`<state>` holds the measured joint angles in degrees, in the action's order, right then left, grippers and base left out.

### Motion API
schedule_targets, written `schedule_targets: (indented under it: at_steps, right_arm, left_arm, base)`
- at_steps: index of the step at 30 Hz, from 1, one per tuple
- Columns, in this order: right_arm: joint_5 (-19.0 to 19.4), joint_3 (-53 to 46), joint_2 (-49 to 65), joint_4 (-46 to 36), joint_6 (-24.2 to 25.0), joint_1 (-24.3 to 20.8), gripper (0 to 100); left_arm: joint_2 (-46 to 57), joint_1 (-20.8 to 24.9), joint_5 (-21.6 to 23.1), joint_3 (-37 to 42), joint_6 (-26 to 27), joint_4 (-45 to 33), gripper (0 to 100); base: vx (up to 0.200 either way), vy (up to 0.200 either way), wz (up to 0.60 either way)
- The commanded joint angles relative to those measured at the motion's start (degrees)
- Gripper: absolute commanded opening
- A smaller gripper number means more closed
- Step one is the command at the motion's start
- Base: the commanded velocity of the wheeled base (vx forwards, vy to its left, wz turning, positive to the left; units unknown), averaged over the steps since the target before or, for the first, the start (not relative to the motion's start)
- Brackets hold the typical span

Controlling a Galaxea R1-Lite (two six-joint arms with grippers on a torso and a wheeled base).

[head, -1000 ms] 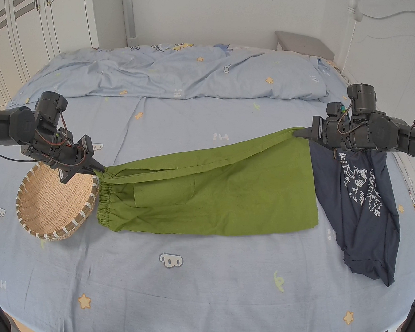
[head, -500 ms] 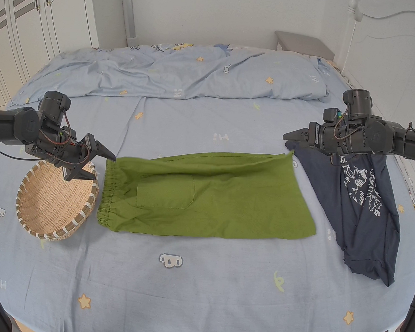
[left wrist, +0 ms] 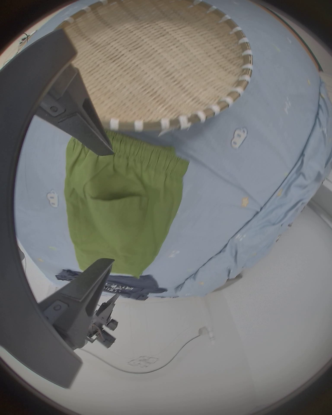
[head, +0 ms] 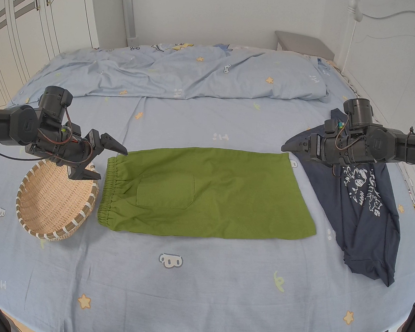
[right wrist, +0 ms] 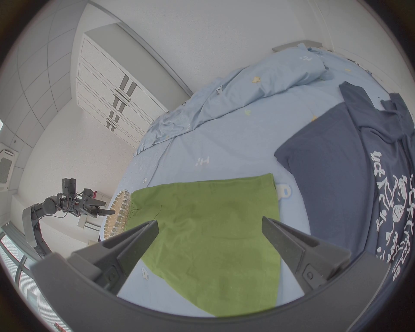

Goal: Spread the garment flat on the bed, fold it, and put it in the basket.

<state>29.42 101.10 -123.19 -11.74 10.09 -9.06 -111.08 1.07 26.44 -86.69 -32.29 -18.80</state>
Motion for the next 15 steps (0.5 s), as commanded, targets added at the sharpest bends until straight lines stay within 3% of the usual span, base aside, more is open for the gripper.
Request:
schedule_targets:
  at_steps: [1,10,15]
  right_arm:
    - [0.29,-10.48,7.61,1.46,0.28,0.88,100]
    - [3.02,-34.30,15.78,17.54,1.24,4.22,100]
    - [3.28,-40.28,17.37,22.64,2.65,4.40,100]
  left_arm:
    - [4.03,5.17,0.37,8.03,0.04,5.79,100]
    - [15.54,5.87,1.07,30.70,0.04,16.86,100]
    - [17.74,8.33,0.37,43.18,-0.05,23.28,100]
  base:
    - [0.000,0.000,0.00]
    - [0.000,0.000,0.00]
    - [0.000,0.000,0.00]
